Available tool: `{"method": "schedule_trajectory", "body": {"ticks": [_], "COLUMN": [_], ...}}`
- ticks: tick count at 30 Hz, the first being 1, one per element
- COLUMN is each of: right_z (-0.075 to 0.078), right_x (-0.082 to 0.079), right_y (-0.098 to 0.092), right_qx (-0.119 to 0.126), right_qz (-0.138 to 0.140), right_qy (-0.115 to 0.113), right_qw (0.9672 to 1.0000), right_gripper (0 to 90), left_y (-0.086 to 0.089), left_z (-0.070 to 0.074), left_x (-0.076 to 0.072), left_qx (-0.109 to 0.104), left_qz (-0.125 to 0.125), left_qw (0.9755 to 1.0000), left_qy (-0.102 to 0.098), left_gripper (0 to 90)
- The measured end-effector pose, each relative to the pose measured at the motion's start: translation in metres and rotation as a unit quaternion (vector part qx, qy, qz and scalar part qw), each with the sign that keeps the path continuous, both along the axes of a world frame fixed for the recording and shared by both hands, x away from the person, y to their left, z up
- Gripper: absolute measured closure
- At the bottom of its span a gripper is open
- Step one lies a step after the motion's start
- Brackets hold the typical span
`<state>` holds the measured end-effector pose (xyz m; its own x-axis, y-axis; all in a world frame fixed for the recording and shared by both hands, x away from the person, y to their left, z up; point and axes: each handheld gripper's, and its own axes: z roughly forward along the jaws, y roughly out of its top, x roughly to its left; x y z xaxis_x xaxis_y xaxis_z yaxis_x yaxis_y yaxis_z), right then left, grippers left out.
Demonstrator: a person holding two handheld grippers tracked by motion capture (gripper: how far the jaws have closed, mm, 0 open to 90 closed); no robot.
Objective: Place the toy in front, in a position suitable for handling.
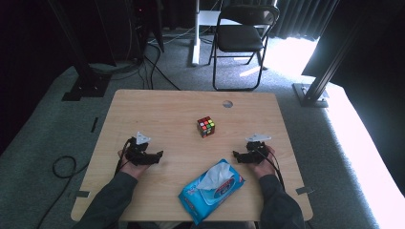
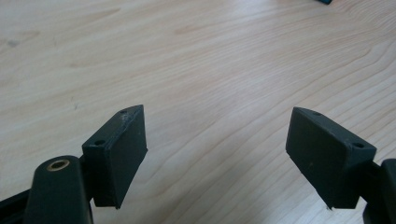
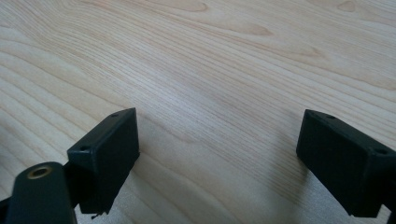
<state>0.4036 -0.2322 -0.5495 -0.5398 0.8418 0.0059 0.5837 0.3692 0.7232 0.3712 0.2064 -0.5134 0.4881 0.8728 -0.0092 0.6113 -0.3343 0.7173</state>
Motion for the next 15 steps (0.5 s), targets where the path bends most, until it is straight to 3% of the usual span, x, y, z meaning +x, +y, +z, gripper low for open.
{"method": "schedule_trajectory", "body": {"ticks": [15], "right_z": [0.000], "right_x": [-0.001], "right_y": [0.000], "right_qx": [0.001], "right_qz": [0.003], "right_qy": [0.001], "right_qw": [1.0000], "right_gripper": [12.8], "left_y": [-0.030], "left_z": [0.017], "left_x": [0.011], "left_qx": [0.009], "left_qz": [-0.048], "left_qw": [0.9985], "left_qy": [-0.022], "left_gripper": [20.0]}}
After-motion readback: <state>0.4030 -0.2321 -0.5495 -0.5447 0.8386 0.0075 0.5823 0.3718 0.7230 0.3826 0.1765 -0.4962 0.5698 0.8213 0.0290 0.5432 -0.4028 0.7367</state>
